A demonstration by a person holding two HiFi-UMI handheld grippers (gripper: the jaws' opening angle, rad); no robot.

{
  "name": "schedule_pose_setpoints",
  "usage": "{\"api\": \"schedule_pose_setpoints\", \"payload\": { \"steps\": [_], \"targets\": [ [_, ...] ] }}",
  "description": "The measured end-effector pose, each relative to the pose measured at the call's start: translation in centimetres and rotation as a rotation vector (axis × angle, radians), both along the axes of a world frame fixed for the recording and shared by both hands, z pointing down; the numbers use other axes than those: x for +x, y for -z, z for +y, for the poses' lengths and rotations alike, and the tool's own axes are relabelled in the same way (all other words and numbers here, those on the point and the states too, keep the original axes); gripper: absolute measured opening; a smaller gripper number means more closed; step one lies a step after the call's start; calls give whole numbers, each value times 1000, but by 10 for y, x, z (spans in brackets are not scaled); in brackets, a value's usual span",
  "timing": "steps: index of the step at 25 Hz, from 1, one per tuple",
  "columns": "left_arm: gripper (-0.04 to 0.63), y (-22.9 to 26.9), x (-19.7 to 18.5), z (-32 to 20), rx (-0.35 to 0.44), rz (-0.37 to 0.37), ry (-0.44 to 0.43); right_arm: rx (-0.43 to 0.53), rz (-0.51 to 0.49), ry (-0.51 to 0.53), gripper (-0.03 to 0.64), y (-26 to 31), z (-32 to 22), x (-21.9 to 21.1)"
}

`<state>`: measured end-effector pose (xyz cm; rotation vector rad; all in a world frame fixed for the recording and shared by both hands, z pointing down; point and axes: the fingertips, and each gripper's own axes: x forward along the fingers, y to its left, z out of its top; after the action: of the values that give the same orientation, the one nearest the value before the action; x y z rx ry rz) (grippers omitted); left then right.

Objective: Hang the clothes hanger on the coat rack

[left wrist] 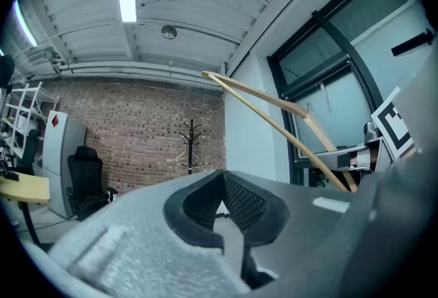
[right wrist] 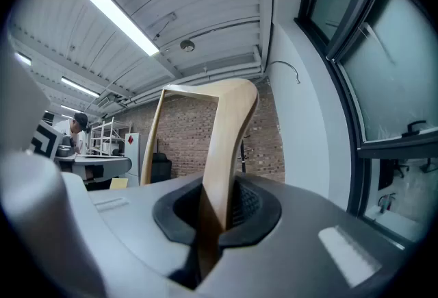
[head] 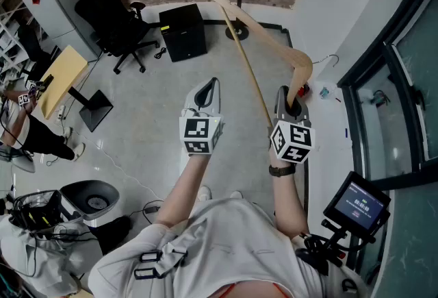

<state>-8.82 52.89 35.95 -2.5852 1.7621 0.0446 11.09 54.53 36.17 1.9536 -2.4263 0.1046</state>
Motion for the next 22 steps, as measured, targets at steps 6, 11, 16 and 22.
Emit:
{"api": "schedule_pose_setpoints", "payload": {
  "steps": [6, 11, 16, 22],
  "targets": [
    [-3, 0, 17, 21, -1, 82, -25, 15, 33, 13, 20, -7, 15, 7],
    [-3, -22, 26, 37, -58, 69, -26, -66, -21, 3, 19, -43, 19, 21],
    [-2, -21, 46, 24, -20, 110, -132, -80, -28, 6, 18, -53, 5, 25],
    [0, -47, 53, -49, -13, 149, -175, -116, -23, 32, 17, -81, -65, 18]
  ]
}}
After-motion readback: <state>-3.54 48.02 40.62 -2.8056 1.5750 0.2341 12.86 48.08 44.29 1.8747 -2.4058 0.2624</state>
